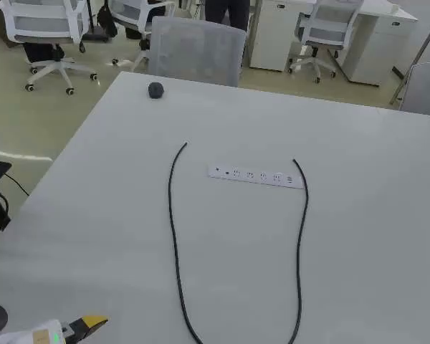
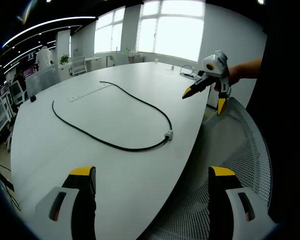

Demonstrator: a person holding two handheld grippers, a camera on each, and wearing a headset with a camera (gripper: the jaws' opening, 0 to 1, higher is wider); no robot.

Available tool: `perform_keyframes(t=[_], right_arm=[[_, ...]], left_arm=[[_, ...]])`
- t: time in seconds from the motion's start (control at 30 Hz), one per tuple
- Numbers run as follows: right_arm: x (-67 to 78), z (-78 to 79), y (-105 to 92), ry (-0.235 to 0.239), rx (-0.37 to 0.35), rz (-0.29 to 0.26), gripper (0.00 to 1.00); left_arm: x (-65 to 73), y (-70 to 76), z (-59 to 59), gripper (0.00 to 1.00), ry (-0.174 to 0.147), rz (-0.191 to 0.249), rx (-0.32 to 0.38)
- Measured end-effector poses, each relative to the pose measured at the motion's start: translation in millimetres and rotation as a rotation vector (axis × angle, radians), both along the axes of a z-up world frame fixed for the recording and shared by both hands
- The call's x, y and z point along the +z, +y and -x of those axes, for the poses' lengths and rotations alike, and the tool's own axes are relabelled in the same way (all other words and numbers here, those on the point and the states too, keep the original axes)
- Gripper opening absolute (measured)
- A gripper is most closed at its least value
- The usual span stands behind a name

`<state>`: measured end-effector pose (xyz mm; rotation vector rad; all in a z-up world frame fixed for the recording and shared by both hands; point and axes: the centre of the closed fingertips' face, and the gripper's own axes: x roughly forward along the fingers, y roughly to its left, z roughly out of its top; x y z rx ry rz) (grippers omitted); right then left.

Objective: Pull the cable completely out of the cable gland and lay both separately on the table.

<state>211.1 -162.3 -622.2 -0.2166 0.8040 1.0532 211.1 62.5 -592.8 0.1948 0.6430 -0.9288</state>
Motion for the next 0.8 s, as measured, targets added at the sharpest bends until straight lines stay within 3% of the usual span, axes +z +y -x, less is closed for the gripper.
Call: perform_keyframes(t=[0.13,0.33,0.53,0.8], right_arm=[[6.3,0.6,4.7,-0.025,0.024,0.011,0.99],[19.1,1.2,8.6,-0.06,0.005,-0.024,0.99],[20.0,7.2,2.9,-0.062,-0.034,-0.056,0.99],[16.6,8.6,2.9,-0.078,-0.019,-0.024,0.99]], left_arm=[[2.2,1.1,-1.8,0.91,0.001,0.005,0.01],[12.3,1.3,3.1,0.91,-0.01,-0.005,0.011],[17.8,2.9,12.2,0.91,-0.025,0.006,0.019],[17.5,3.7,14.4,0.91,-0.031,0.012,0.029]])
